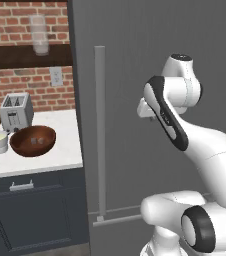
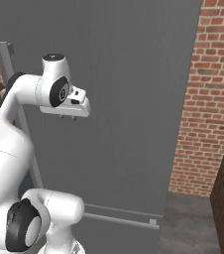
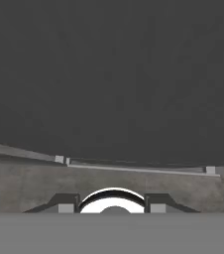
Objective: Grab a lemon wedge from the fridge and one ice cube from the ice bowl, and put them in the glass of lemonade.
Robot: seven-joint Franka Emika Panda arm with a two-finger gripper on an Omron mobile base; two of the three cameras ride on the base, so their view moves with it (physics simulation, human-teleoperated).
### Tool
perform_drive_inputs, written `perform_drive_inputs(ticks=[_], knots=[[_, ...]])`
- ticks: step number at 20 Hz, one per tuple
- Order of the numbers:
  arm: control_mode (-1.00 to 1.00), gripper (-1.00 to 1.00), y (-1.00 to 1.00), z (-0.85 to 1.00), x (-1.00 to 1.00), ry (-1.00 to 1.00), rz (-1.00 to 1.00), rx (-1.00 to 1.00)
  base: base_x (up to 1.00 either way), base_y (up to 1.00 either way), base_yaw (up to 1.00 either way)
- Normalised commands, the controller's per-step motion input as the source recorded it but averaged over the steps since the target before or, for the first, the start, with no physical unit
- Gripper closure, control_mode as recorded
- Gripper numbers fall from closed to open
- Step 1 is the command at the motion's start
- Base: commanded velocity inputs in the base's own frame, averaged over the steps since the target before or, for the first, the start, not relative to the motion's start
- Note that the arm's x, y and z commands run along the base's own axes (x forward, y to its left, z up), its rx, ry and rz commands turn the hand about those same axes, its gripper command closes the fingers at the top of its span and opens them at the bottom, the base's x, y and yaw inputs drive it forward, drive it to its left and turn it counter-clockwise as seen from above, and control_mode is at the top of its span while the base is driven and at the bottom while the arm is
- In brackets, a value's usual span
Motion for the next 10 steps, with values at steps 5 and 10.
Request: perform_drive_inputs(ticks=[5,10], knots=[[-1.00,-1.00,0.00,-0.07,-0.39,0.00,0.00,0.00,0.00,0.00,0.00],[-1.00,-1.00,-0.03,-0.15,-0.76,0.00,0.00,0.00,0.00,0.00,0.00]])
